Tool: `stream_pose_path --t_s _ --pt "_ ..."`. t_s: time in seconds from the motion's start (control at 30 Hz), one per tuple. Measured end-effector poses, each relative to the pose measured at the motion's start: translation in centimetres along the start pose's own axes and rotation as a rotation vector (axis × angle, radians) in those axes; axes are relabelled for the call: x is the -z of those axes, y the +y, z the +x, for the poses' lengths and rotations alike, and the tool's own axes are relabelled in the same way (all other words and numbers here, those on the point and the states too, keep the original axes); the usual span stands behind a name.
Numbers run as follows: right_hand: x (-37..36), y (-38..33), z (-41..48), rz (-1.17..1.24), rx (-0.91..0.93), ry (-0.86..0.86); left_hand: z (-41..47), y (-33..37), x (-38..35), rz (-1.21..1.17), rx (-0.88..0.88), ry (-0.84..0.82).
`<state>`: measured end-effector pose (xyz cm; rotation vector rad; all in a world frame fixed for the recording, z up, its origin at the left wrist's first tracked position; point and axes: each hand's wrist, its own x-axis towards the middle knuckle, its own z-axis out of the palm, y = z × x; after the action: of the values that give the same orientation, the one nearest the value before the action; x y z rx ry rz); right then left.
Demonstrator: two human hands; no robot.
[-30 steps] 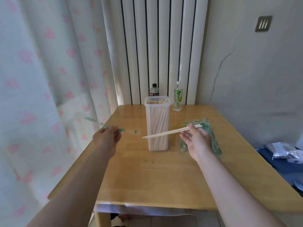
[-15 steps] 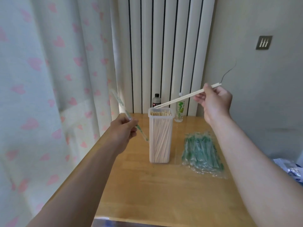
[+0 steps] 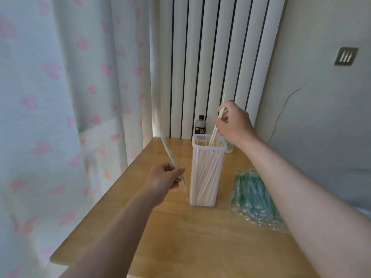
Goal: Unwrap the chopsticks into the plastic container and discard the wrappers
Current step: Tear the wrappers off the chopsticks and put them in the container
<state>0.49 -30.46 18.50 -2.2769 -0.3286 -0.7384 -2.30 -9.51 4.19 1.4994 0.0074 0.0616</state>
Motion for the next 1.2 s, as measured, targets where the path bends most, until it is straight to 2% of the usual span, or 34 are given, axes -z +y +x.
stream_pose_path --t_s 0.13,0.27,0.53,0.67,0.73,0.87,0.93,1.0,1.1,1.2 --pt "-1.6 0.5 0.3 -0.113 0.034 -0.181 0.0 -1.1 -0.3 -0.002 0.023 -0.010" --pt "-2.6 0.7 1.0 -0.323 0.012 -0.463 -0.1 -2.0 -0.4 -0.004 0.038 -0.016" --pt "-4.9 -0.3 2.2 -0.549 -0.150 -0.716 -0.2 -2.2 -0.8 -0.028 0.050 -0.071" --pt "-5.1 -0.9 2.1 -0.552 -0.173 -0.713 -0.6 -2.1 -0.9 -0.082 0.071 -0.077" --pt "-4.9 -0.6 2.0 -0.476 -0.137 -0.637 -0.8 -1.7 -1.0 -0.164 0.080 -0.092" --pt "-3.2 0.0 -0.1 -0.104 0.075 -0.166 -1.3 -0.4 -1.4 -0.403 0.099 -0.166" --pt "-1.9 -0.6 -2.2 -0.020 0.161 -0.049 -1.6 0.1 -2.0 -0.478 0.106 -0.203" --pt "-0.9 -1.0 -4.4 -0.034 0.214 -0.147 -1.9 0.4 -2.9 -0.526 0.122 -0.210" --pt "-0.2 -0.6 -6.9 -0.229 0.185 -0.445 -2.8 1.0 -4.8 -0.599 0.133 -0.231" --pt "0.4 0.4 -8.0 -0.332 0.118 -0.570 -4.0 1.4 -6.6 -0.637 0.130 -0.269"
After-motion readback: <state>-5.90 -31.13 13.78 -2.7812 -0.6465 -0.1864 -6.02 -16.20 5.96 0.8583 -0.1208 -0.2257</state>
